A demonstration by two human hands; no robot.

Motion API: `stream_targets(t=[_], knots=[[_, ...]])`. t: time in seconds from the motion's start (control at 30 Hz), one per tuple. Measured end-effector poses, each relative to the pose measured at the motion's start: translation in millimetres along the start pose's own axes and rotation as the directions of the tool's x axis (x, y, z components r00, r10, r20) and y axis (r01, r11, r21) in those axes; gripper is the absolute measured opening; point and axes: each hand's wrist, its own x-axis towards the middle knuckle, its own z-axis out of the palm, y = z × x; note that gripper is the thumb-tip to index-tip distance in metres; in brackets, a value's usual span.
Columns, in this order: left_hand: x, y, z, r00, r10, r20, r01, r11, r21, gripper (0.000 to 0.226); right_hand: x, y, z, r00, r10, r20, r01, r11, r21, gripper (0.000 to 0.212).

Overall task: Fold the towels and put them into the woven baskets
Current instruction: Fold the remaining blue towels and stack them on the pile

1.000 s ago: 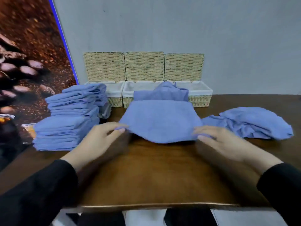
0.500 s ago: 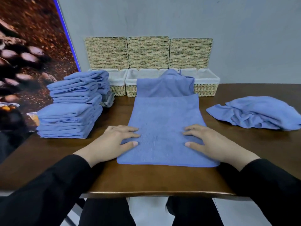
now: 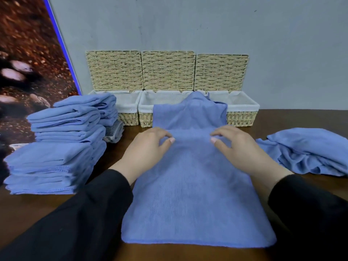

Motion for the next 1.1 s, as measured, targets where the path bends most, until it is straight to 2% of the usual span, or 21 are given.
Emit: stream_targets(t=[0.1,0.23,0.33,0.53,0.67,0.73,0.8,0.87,0.9,0.97,1.0,1.03,1.1], knots=[[19.2,-13.5,22.2,0.992,-0.038,-0.123,0.034,0.999,-0.028,0.032,42.4,5.1,-1.1,0.998,0.034,-0.06,-0.036,0.999,-0.035,0.029],[26.0,-34.0,40.5,0.991,-0.064,-0.115,0.061,0.998,-0.029,0.039,102.5,19.1,2.6,0.984,0.131,-0.121,-0.139,0.988,-0.065,0.033],[28.0,-40.5,41.0,0.984,-0.073,-0.162,0.067,0.997,-0.044,0.044,146.9,32.3,6.7,0.959,0.238,-0.154,-0.247,0.968,-0.049,0.038],[33.5,-45.8,43.5,0.976,-0.089,-0.198,0.073,0.994,-0.085,0.037,224.2,66.3,13.5,0.851,0.524,-0.044,-0.518,0.821,-0.239,0.043],[31.7,-44.5,41.5,0.969,-0.096,-0.228,0.071,0.991,-0.118,0.04,246.1,84.4,21.7,0.805,0.594,-0.01,-0.55,0.739,-0.389,0.046],[30.5,-43.6,40.2,0.969,-0.09,-0.229,0.064,0.991,-0.121,0.037,249.0,87.1,23.5,0.818,0.575,-0.002,-0.549,0.78,-0.301,0.032],[30.5,-44.2,38.8,0.968,-0.09,-0.236,0.063,0.991,-0.121,0.035,243.1,76.3,16.8,0.864,0.492,-0.105,-0.502,0.858,-0.111,0.024],[30.9,-43.8,37.6,0.96,-0.092,-0.263,0.059,0.99,-0.13,0.035,229.7,57.4,5.9,0.887,0.394,-0.24,-0.375,0.919,0.123,0.029],[30.7,-43.3,37.0,0.955,-0.089,-0.285,0.05,0.989,-0.141,0.036,220.7,45.3,0.7,0.902,0.354,-0.249,-0.289,0.921,0.262,0.027],[29.3,-40.4,34.2,0.924,-0.051,-0.378,-0.015,0.986,-0.169,0.037,195.2,17.4,-13.1,0.951,0.241,-0.191,-0.12,0.863,0.49,0.02],[28.6,-38.6,32.1,0.898,-0.019,-0.44,-0.065,0.982,-0.175,0.037,178.4,5.0,-19.9,0.973,0.189,-0.135,-0.081,0.823,0.563,0.019],[28.0,-36.2,29.5,0.874,0.014,-0.486,-0.113,0.978,-0.175,0.038,158.1,-7.2,-26.1,0.99,0.125,-0.062,-0.064,0.803,0.592,0.021],[27.5,-28.6,25.0,0.868,0.084,-0.49,-0.186,0.969,-0.162,0.051,108.9,-31.1,-30.7,0.996,0.006,0.084,-0.05,0.847,0.529,0.027]])
